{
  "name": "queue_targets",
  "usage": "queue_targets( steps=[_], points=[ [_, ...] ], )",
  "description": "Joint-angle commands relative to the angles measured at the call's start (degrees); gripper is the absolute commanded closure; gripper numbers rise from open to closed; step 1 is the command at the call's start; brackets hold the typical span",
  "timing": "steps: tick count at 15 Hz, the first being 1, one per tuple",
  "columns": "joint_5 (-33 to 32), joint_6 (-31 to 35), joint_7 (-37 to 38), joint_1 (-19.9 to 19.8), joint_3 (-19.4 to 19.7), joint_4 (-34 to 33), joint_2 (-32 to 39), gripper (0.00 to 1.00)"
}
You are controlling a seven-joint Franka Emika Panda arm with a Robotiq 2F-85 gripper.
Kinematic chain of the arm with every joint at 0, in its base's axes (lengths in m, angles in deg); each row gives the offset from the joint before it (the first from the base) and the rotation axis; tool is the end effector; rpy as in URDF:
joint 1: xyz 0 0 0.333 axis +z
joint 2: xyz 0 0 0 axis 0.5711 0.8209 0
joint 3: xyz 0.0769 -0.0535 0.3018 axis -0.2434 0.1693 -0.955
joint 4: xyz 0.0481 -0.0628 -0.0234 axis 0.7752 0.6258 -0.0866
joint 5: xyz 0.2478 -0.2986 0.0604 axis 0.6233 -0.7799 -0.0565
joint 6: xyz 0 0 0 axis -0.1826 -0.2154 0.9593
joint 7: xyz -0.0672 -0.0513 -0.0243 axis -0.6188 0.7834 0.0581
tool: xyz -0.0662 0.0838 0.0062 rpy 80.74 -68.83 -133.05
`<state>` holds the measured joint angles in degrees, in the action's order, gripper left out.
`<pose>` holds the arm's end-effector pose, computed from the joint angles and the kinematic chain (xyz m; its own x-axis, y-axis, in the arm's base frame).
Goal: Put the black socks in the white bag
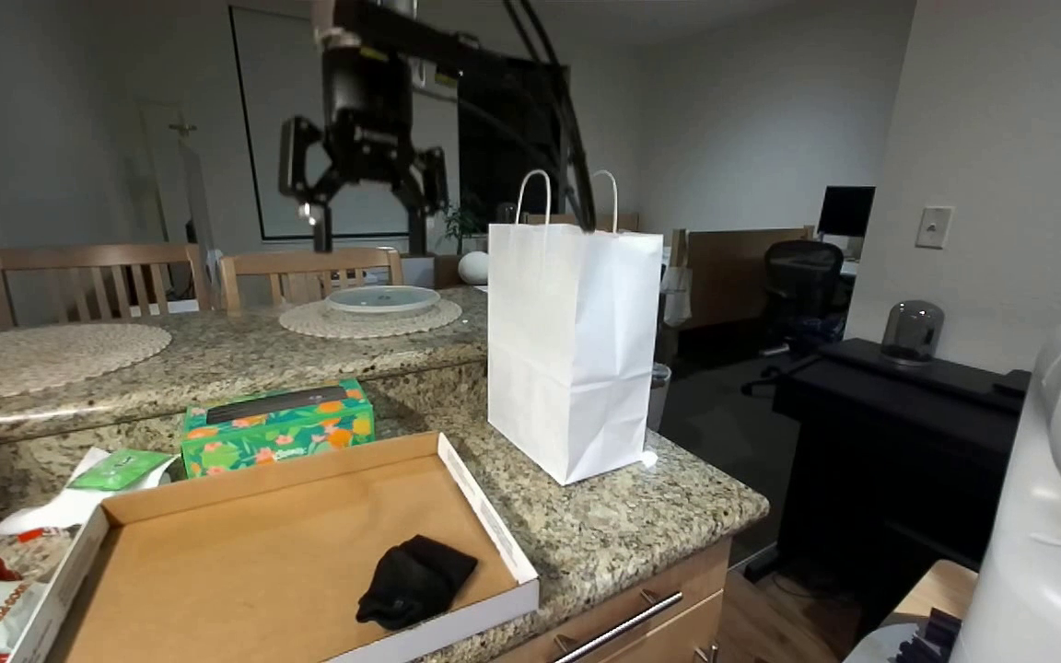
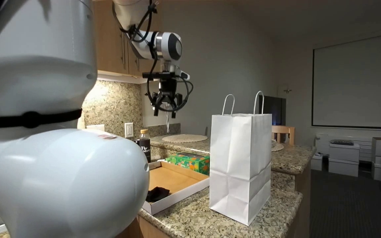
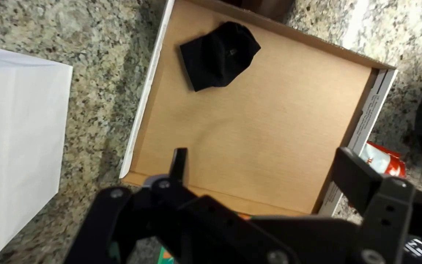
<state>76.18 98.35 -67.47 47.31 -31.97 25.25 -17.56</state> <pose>0.4865 0.2666 0.5410 0.9833 0.1526 -0.0988 0.1432 -0.9850 -0.0967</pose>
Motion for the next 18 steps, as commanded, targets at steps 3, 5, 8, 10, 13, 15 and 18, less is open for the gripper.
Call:
queue_targets(
  steps=[3, 5, 8, 10, 13, 15, 18],
  points=[
    [4.71, 11.96, 3.17, 2.21, 0.02, 5.1, 13.64, 0.0],
    [6.16, 14.25, 4.18, 3.33, 0.33, 5.49, 18.91, 0.0],
    [6.63, 19.3, 9.0, 5.2, 1.74, 6.46, 23.68, 0.0],
    [6.5, 22.24, 12.43, 6.0, 2.91, 7.55, 24.53, 0.0],
    [6.31, 24.69, 16.92, 6.54, 4.55, 9.35, 23.13, 0.0],
    [5.7, 23.19, 19.44, 6.81, 4.89, 9.91, 22.9, 0.0],
    [6.14, 22.07, 22.25, 6.87, 4.62, 12.13, 22.58, 0.0]
  ],
)
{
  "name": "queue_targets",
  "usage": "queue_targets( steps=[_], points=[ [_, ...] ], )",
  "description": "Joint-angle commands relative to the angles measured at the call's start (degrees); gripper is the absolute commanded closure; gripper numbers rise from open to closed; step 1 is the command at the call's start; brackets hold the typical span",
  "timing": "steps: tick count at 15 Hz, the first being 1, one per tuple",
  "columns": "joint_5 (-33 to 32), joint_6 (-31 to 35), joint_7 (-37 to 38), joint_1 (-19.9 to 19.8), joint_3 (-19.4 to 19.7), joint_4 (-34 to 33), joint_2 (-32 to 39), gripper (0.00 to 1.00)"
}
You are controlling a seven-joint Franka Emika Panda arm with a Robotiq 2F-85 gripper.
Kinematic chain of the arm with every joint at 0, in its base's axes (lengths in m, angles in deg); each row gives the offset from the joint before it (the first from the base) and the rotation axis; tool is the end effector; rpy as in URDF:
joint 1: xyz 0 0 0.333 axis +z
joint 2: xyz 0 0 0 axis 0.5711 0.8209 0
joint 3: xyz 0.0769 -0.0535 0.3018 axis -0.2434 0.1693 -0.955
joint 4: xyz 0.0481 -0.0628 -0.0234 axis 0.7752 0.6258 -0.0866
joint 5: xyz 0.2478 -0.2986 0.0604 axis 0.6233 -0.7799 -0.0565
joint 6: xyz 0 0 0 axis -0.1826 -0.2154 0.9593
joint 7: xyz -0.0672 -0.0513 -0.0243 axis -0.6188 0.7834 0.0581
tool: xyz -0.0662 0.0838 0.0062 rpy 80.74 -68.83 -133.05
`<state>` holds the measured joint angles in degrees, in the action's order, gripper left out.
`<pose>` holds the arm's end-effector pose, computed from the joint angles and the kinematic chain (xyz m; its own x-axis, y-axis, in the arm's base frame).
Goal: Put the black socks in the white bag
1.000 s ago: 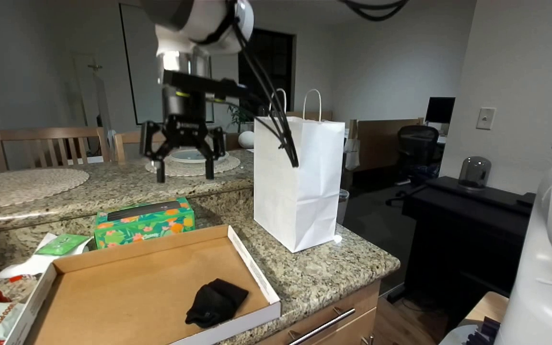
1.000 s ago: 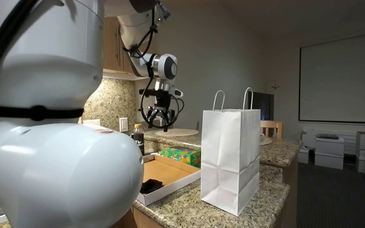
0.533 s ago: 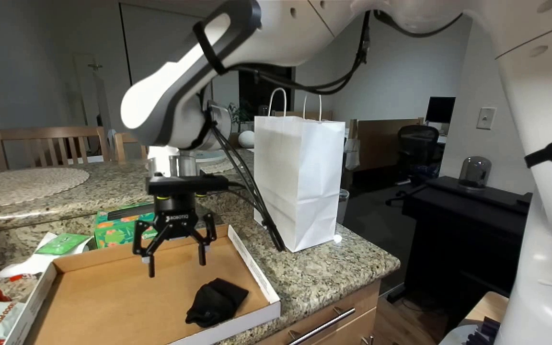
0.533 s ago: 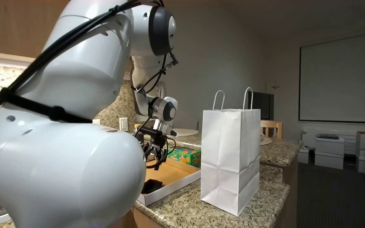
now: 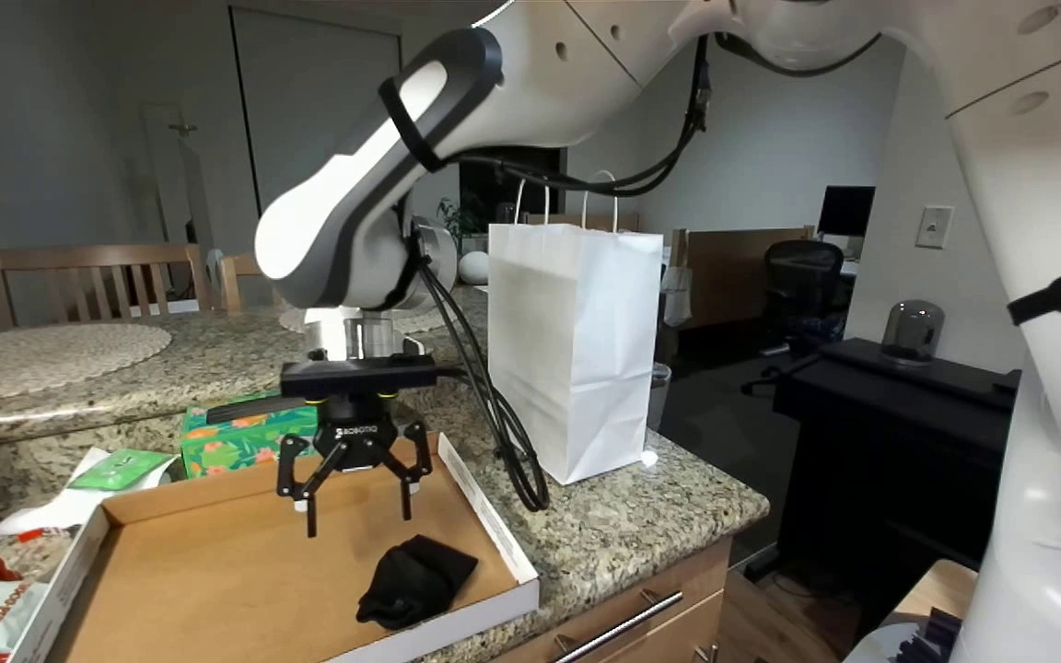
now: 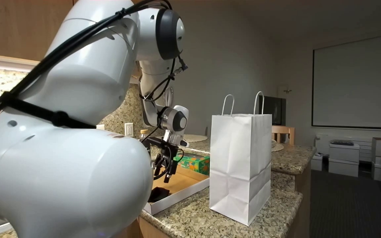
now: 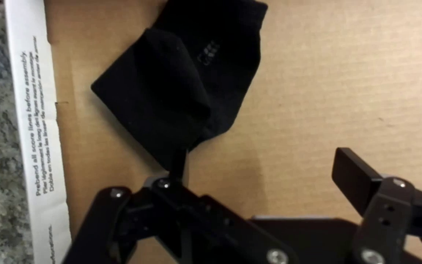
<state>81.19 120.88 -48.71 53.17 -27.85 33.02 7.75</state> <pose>0.5205 0.2979 0.2537 0.9086 -0.2412 -0.3409 -0.2681 -0.9628 -0.0332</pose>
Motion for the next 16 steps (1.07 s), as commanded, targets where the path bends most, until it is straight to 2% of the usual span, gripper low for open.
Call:
queue_targets(
  steps=[1, 6, 7, 9, 16],
  points=[
    [0.98, 0.0, 4.66, 1.19, 0.54, 5.6, -3.07, 0.0],
    [0.55, 2.21, 10.74, 1.4, 0.81, 11.69, -6.19, 0.0],
    [0.29, 2.43, 11.99, 1.43, 0.91, 12.5, -6.84, 0.25],
    [-0.28, 1.63, 13.7, 1.32, 0.96, 12.96, -7.25, 0.32],
    [0.4, 3.19, 13.32, 0.71, 0.52, 12.23, -5.53, 0.8]
  ],
)
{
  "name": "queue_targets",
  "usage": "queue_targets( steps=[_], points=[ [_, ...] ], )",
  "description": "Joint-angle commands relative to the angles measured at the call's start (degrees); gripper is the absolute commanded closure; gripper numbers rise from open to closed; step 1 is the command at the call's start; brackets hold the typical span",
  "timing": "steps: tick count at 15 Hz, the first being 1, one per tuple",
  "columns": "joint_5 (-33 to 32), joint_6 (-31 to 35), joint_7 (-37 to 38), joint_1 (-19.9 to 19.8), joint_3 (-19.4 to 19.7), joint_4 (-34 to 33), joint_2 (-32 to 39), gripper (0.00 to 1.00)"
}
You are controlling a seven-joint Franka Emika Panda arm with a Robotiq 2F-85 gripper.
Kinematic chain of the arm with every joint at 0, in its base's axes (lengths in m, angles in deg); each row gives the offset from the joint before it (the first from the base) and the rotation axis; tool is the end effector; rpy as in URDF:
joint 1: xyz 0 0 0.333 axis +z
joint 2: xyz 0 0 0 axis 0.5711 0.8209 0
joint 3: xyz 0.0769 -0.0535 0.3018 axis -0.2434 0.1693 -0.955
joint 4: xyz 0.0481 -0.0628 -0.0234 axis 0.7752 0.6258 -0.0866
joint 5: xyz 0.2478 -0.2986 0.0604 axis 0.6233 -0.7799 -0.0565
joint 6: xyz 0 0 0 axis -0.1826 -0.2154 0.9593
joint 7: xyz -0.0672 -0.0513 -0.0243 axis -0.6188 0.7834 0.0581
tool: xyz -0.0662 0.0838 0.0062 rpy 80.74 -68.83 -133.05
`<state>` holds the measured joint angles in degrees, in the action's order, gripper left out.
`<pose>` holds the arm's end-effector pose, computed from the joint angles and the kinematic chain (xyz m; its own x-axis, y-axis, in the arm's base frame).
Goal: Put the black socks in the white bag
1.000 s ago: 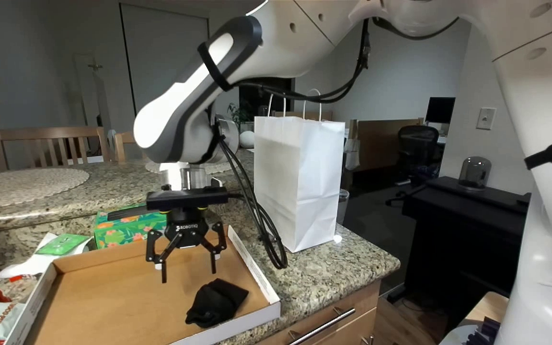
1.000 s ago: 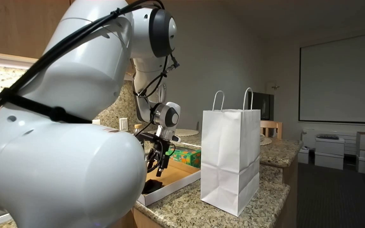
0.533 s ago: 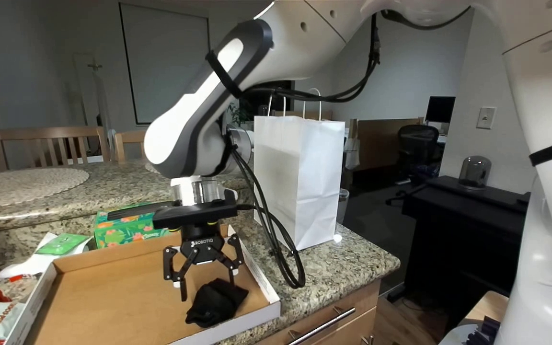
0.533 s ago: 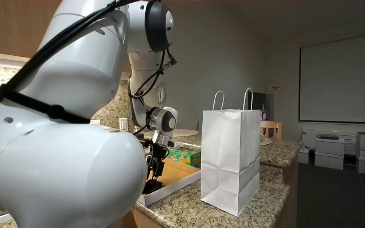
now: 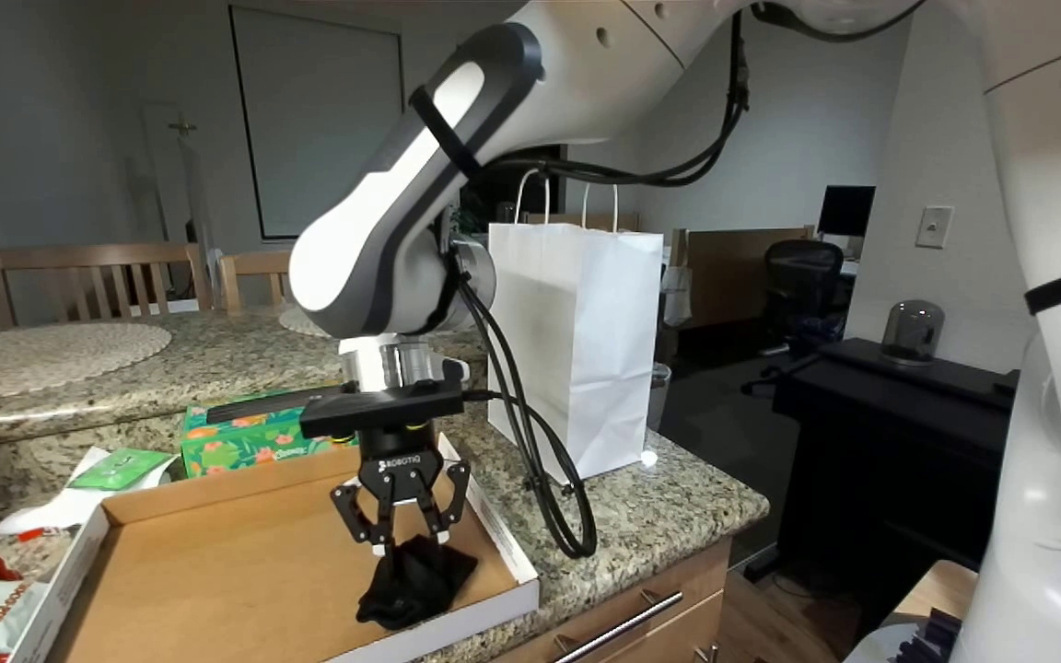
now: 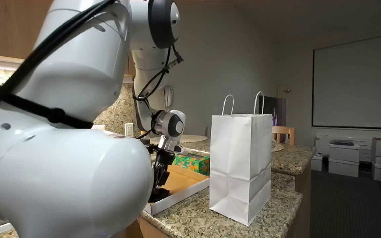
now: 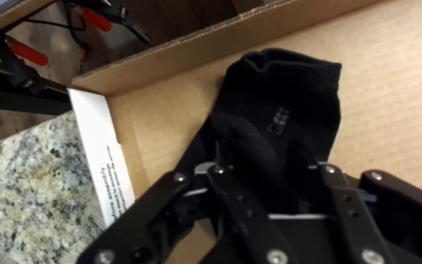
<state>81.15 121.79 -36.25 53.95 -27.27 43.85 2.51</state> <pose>0.4683 0.2754 0.2343 0.8137 -0.4523 -0.3651 -0.4396 -0.8898 0.1224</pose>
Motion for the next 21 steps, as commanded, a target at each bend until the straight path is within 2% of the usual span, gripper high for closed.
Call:
queue_targets(
  steps=[1, 2, 6, 9, 11, 14, 16, 21],
  points=[
    [-0.03, 2.51, 1.08, 0.03, 0.1, 1.21, 0.09, 0.85],
    [-0.21, 2.83, 1.11, 0.01, 0.25, 1.13, 0.41, 0.9],
    [-0.17, 3.86, 0.6, -0.24, 0.64, 1.29, 0.21, 0.95],
    [-1.77, 4.03, 0.29, -0.13, 0.91, 2.62, -4.43, 0.89],
    [-7.6, 2.53, 2.93, 1.08, 1.66, 3.44, -10.94, 0.89],
    [-15.49, -0.13, 3.43, 0.69, 0.54, 1.34, -16.92, 0.91],
    [-19.82, -1.96, 2.19, -0.13, -0.67, -1.13, -21.23, 0.9],
    [-25.5, -5.26, -1.31, -2.52, -3.18, -11.43, -28.81, 0.9]
  ],
)
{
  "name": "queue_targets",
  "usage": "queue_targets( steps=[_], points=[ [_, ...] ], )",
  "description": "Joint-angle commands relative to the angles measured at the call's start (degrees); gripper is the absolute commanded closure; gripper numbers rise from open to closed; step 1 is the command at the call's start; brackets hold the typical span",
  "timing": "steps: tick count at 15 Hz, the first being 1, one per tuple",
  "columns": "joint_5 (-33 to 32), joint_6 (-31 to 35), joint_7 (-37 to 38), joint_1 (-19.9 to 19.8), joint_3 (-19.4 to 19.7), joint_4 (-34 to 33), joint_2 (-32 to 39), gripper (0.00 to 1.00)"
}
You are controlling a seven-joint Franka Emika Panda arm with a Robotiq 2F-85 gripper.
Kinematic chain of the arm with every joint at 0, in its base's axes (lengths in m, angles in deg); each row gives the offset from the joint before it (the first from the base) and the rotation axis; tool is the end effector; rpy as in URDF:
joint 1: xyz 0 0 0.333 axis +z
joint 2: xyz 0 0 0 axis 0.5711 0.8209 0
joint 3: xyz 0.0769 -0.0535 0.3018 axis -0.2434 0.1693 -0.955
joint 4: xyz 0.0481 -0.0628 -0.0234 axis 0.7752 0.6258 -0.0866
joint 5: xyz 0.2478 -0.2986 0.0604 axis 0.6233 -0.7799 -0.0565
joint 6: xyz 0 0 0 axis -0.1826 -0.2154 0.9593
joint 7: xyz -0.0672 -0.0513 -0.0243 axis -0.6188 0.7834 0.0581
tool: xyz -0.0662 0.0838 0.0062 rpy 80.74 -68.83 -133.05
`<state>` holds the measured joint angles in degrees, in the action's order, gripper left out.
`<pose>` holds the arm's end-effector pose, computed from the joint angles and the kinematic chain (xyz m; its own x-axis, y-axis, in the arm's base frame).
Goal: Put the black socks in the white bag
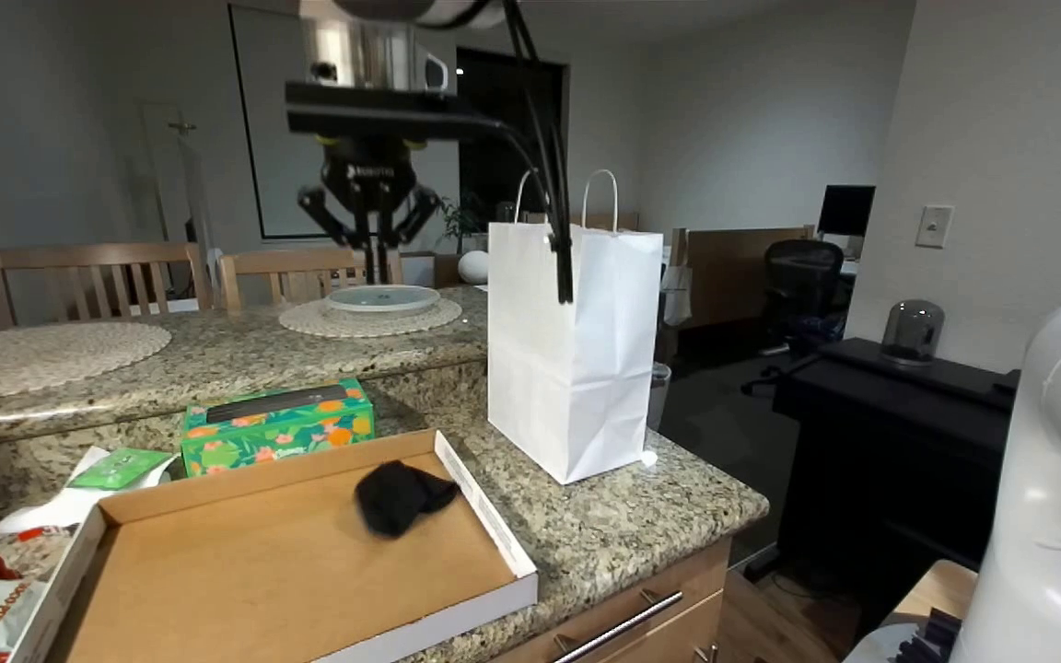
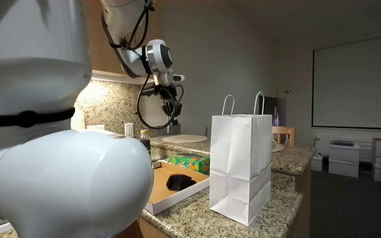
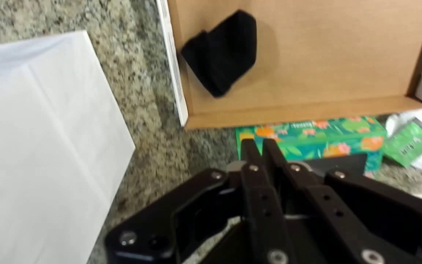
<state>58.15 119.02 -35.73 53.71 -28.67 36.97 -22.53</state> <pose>0.4766 0.2739 0.5228 0.9358 -0.2412 0.2572 -0.2497 -0.9683 0.0006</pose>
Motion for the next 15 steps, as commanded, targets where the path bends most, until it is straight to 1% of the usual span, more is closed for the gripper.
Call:
queue_targets(
  steps=[1, 2, 4, 5, 6, 9, 11, 14, 15],
  points=[
    [-1.87, -4.21, -2.89, -2.73, -1.89, -7.83, -4.29, 0.9],
    [-0.08, -7.86, -5.57, -3.09, -1.81, -11.87, -4.19, 0.9],
    [3.93, -17.21, -14.62, -3.96, -0.75, -21.35, -2.74, 0.92],
    [6.03, -20.19, -18.56, -4.34, -0.34, -23.58, -1.39, 0.66],
    [7.54, -22.31, -21.24, -5.02, -0.04, -24.62, -0.85, 0.64],
    [9.52, -24.66, -28.44, -6.29, 0.24, -21.71, -0.13, 0.47],
    [10.65, -23.09, -32.41, -6.32, 0.16, -18.04, 1.73, 0.34],
    [14.04, -17.68, -37.81, -5.92, -0.06, -12.26, 5.5, 0.15],
    [15.41, -14.21, -38.12, -5.75, -0.3, -9.49, 6.73, 0.08]
  ],
)
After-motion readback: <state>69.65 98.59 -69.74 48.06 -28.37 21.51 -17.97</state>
